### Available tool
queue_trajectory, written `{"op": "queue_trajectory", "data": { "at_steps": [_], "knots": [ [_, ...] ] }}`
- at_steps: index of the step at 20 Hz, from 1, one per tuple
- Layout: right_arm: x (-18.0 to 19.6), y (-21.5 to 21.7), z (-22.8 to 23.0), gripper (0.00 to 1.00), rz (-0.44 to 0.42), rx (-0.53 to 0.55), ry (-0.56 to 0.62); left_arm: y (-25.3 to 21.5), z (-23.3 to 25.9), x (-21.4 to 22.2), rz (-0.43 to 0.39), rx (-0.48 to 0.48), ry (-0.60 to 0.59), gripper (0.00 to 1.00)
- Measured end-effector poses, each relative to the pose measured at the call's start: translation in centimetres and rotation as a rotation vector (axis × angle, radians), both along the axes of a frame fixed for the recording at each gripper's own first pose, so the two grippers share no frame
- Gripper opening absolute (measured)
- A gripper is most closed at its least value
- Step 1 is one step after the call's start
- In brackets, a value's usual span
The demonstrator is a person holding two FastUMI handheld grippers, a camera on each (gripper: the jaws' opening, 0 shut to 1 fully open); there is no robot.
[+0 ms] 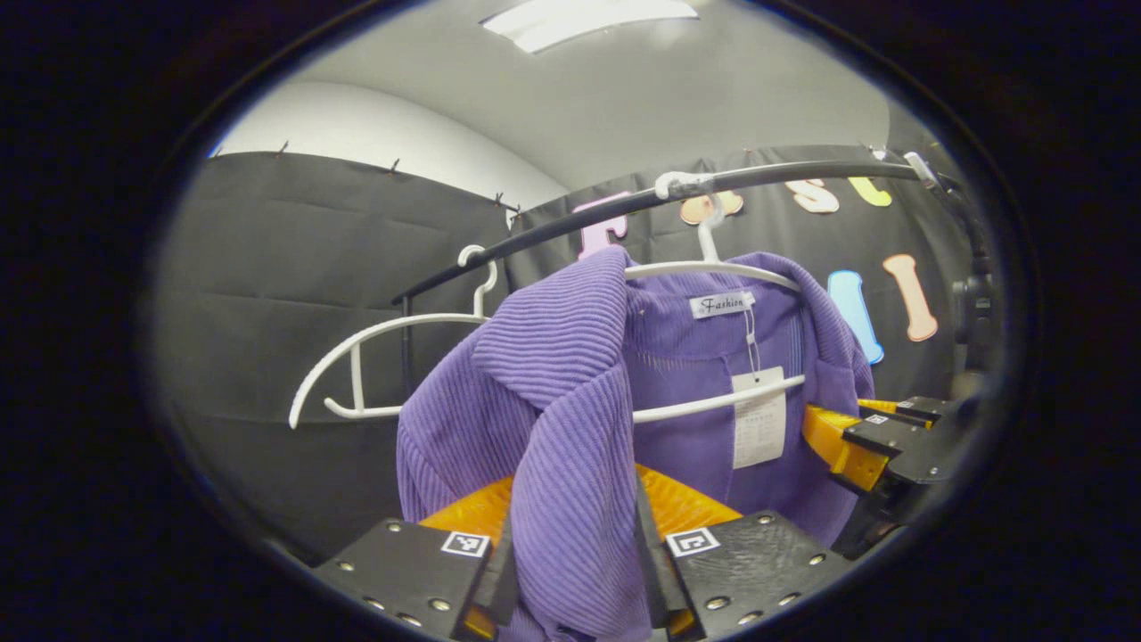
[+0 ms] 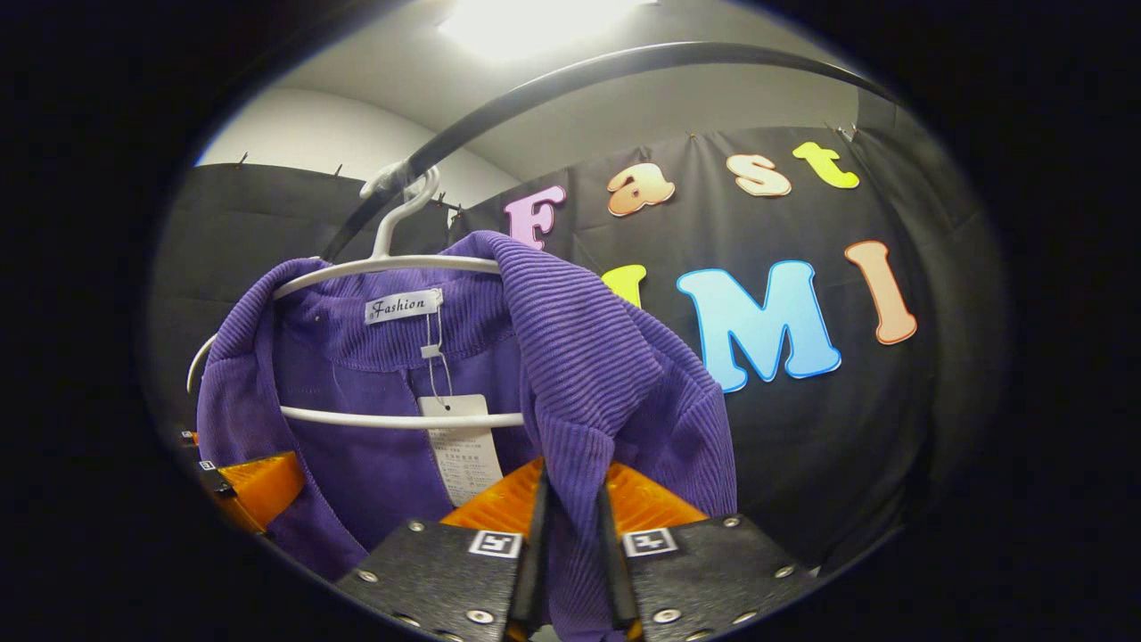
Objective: Grasp the clothes on the hanger with both hands and then place them into the laundry hamper below.
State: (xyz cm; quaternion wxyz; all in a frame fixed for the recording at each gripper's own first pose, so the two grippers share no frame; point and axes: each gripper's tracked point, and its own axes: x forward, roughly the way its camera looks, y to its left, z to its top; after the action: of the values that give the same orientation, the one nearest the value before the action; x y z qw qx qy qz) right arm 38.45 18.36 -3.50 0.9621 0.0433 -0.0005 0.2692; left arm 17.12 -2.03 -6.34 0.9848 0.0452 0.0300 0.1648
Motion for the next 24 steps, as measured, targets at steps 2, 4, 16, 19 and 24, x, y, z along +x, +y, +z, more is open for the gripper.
{"op": "queue_trajectory", "data": {
  "at_steps": [2,4,16,19,24],
  "knots": [
    [-1.1,0.2,1.0,0.03,0.02,0.016,-0.046,0.5,-0.3,-0.2,-0.016,-0.008,0.007,0.27],
    [-1.6,-0.4,2.6,0.02,-0.003,0.03,-0.112,0.4,0.0,-0.6,-0.031,-0.01,0.007,0.03],
    [0.3,-3.6,12.0,0.01,-0.101,0.063,-0.374,-0.5,10.9,-2.9,-0.158,0.099,-0.123,0.09],
    [1.5,-4.3,13.5,0.01,-0.128,0.064,-0.419,1.2,11.3,-2.4,-0.138,0.098,-0.125,0.12],
    [2.3,-6.4,15.1,0.01,-0.169,0.045,-0.473,4.8,11.6,-3.5,-0.109,0.066,-0.111,0.12]
  ]
}}
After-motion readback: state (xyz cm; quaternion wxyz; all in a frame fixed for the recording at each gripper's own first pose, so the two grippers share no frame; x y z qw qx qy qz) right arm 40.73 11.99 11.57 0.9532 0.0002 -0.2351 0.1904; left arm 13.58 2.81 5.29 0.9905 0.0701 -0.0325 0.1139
